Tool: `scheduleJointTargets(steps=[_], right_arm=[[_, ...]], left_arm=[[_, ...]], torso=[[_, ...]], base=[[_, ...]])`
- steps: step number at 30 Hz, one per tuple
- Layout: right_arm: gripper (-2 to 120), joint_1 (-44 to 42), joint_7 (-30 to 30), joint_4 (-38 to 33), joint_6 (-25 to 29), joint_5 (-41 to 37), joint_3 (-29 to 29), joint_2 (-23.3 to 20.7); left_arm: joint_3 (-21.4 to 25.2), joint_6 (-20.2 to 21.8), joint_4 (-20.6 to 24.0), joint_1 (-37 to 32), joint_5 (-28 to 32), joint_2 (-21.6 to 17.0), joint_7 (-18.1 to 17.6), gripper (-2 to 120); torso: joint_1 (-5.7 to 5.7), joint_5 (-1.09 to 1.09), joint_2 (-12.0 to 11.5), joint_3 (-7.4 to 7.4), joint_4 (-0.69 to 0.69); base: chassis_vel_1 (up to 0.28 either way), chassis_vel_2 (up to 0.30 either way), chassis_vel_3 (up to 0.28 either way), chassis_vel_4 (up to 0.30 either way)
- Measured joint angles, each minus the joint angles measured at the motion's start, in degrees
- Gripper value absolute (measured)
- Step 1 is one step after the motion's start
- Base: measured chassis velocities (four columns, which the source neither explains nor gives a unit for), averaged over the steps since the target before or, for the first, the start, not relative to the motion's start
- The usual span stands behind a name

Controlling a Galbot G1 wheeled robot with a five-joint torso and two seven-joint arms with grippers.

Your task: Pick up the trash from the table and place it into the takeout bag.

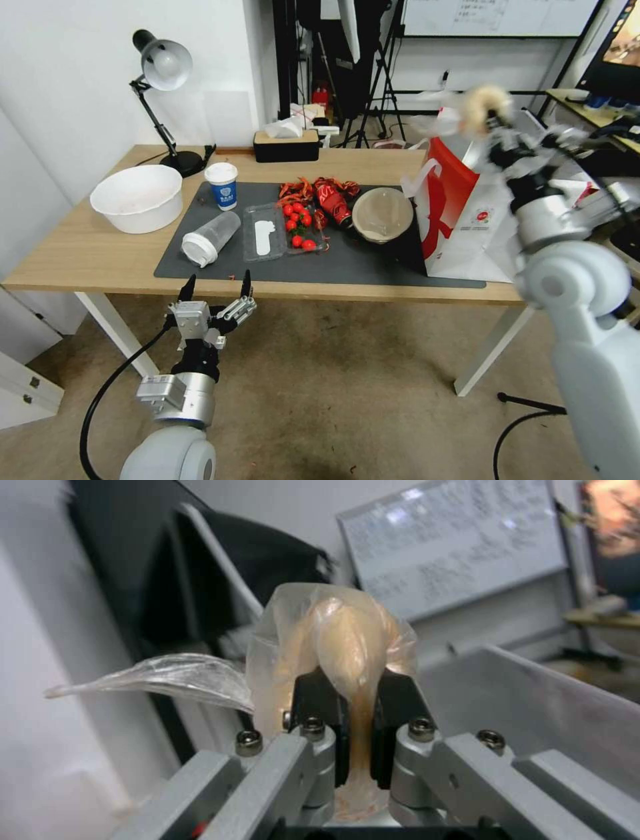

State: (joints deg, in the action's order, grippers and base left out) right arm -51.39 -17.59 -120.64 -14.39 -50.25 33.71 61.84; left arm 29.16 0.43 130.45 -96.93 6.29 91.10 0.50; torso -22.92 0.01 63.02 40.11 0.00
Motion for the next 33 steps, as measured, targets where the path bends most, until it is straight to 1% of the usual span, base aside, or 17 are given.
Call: scheduleJointTargets(steps=[6, 7, 8, 9, 10, 12, 14, 17, 18, 21, 23, 25, 26, 27, 30, 31, 33], right_arm=[[4, 0.1, -0.6, 0.0, -0.4, -0.1, 0.1, 0.0], [8, 1.2, -5.8, 0.2, -5.0, -1.0, 1.0, -0.4], [12, 1.5, -7.3, 0.2, -6.8, -1.5, 1.3, -0.5], [20, 1.7, -8.2, 0.2, -7.9, -1.9, 1.4, -0.6], [20, 1.7, -8.2, 0.2, -7.9, -1.9, 1.4, -0.6], [32, 2.0, -10.9, 0.1, -11.8, -2.5, 1.6, -0.8], [37, 2.0, -11.4, 0.0, -13.3, -2.3, 1.6, -0.8], [49, 2.1, -11.6, -0.1, -16.6, -1.5, 1.8, -1.4], [49, 2.1, -11.6, -0.1, -16.6, -1.5, 1.8, -1.4], [67, 2.3, -11.7, -0.1, -18.4, -1.0, 2.3, -1.8], [70, 2.4, -11.7, -0.1, -18.5, -0.9, 2.4, -1.9], [79, 2.6, -10.6, -0.1, -15.5, -2.0, 2.5, -2.1], [85, 2.6, -7.9, -0.1, -10.6, -4.0, 2.6, -2.2], [85, 2.6, -7.9, -0.1, -10.6, -4.0, 2.6, -2.2], [97, 0.3, 1.6, -1.6, -0.6, -6.3, 2.7, -2.4], [97, 0.3, 1.6, -1.6, -0.6, -6.3, 2.7, -2.4], [100, -3.1, 7.7, -4.0, 3.3, -6.3, 2.4, -2.3]], left_arm=[[0.0, 0.0, 0.0, 0.0, 0.0, 0.0, 0.0, 100], [0.0, -0.2, 0.0, -0.1, -0.1, 0.0, 0.0, 100], [0.0, -0.2, 0.0, -0.1, -0.1, 0.0, 0.0, 100], [0.0, -0.3, 0.0, -0.1, -0.1, 0.0, 0.0, 100], [0.0, -0.3, 0.0, -0.1, -0.1, 0.0, 0.0, 100], [-0.1, -0.5, 0.0, -0.2, -0.4, 0.2, 0.1, 100], [-0.2, -0.5, 0.0, -0.2, -0.4, 0.2, 0.1, 100], [-0.2, -0.6, 0.0, -0.3, -0.5, 0.3, 0.1, 100], [-0.2, -0.6, 0.0, -0.3, -0.5, 0.3, 0.1, 100], [-0.3, -0.7, 0.0, -0.2, -0.6, 0.4, 0.1, 100], [-0.3, -0.7, 0.0, -0.2, -0.7, 0.4, 0.1, 100], [-0.3, -0.7, 0.0, -0.1, -0.7, 0.4, 0.2, 100], [-0.3, -0.7, 0.0, -0.1, -0.7, 0.4, 0.2, 100], [-0.3, -0.7, 0.0, -0.1, -0.7, 0.4, 0.2, 100], [-0.3, -0.7, 0.0, -0.1, -0.7, 0.4, 0.2, 100], [-0.3, -0.7, 0.0, -0.1, -0.7, 0.4, 0.2, 100], [-0.3, -0.7, -0.1, 0.0, -0.6, 0.3, 0.2, 100]], torso=[[0.00, 0.00, 0.0, 0.00, 0.00], [0.00, 0.00, 0.0, 0.00, 0.00], [0.00, 0.00, 0.0, 0.00, 0.00], [0.00, -0.01, 0.0, 0.00, 0.00], [0.00, -0.01, 0.0, 0.00, 0.00], [0.00, 0.00, 0.0, 0.00, 0.00], [0.00, 0.00, 0.0, 0.00, 0.00], [0.00, -0.01, 0.0, 0.00, -0.01], [0.00, -0.01, 0.0, 0.00, -0.01], [0.00, -0.01, 0.0, 0.00, 0.00], [0.01, 0.00, 0.0, 0.00, 0.00], [0.00, 0.00, 0.0, 0.00, -0.01], [0.01, -0.01, 0.0, 0.00, 0.00], [0.01, -0.01, 0.0, 0.00, 0.00], [0.00, -0.02, 0.0, 0.00, 0.00], [0.00, -0.02, 0.0, 0.00, 0.00], [0.00, -0.01, 0.0, 0.00, 0.00]], base=[[0.000, 0.000, 0.000, 0.000], [0.000, 0.000, 0.000, 0.000], [0.000, 0.000, 0.000, 0.000], [0.000, 0.000, 0.000, 0.000], [0.000, 0.000, 0.000, 0.000], [0.000, 0.000, 0.000, 0.000], [0.000, 0.000, 0.000, 0.000], [0.000, 0.000, 0.000, 0.000], [0.000, 0.000, 0.000, 0.000], [0.000, 0.000, 0.000, 0.000], [0.000, 0.000, 0.000, 0.000], [0.000, 0.000, 0.000, 0.000], [0.000, 0.000, 0.000, 0.000], [0.000, 0.000, 0.000, 0.000], [0.000, 0.000, 0.000, 0.000], [0.000, 0.000, 0.000, 0.000], [0.000, 0.000, 0.000, 0.000]])
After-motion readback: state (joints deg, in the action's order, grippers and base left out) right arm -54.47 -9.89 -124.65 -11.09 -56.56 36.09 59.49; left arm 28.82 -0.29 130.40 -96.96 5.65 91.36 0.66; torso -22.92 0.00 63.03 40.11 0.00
